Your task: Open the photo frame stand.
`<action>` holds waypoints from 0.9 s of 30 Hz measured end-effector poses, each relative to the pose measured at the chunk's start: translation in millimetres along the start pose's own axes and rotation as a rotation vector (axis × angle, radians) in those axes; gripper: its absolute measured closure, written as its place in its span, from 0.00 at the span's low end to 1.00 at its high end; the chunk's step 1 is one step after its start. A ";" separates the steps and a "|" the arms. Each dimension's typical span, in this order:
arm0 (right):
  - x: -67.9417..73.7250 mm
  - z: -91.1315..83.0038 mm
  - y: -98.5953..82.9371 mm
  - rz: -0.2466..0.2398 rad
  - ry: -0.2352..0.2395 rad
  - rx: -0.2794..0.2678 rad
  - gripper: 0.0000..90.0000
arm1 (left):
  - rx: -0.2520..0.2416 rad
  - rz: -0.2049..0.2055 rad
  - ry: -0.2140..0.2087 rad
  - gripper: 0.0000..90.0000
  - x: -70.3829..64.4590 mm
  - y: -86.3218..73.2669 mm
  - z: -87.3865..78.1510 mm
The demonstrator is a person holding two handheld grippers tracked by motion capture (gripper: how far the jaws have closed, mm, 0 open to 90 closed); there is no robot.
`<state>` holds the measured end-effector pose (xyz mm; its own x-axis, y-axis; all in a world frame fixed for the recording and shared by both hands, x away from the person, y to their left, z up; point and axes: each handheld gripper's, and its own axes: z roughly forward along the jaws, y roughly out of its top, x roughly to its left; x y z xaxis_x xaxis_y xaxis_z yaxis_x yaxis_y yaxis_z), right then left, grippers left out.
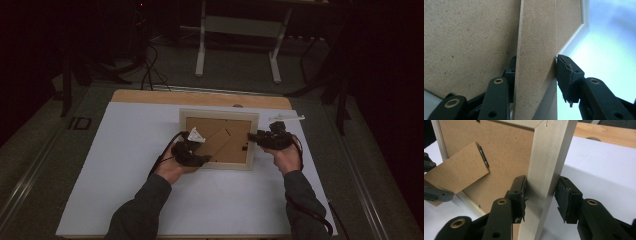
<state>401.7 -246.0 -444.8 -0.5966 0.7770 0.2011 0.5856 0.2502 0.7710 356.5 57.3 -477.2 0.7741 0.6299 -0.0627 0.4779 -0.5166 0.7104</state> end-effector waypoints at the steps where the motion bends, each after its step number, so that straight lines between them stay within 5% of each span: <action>1: 0.1 -0.8 0.3 0.001 0.002 -0.006 0.68 | 0.002 0.003 0.010 0.66 -0.4 0.8 0.0; 11: 4.5 -6.7 3.2 -0.017 -0.012 -0.035 0.69 | 0.013 0.022 0.056 0.68 -0.3 5.3 1.4; 27: 13.4 -10.4 1.4 -0.069 -0.080 -0.077 0.70 | -0.032 -0.046 0.083 0.72 1.6 8.1 3.8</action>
<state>388.8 -241.2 -434.7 -0.5863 0.8040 0.0990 0.4986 0.2619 0.8263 363.2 52.0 -474.3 0.7141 0.6989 -0.0386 0.4977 -0.4683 0.7301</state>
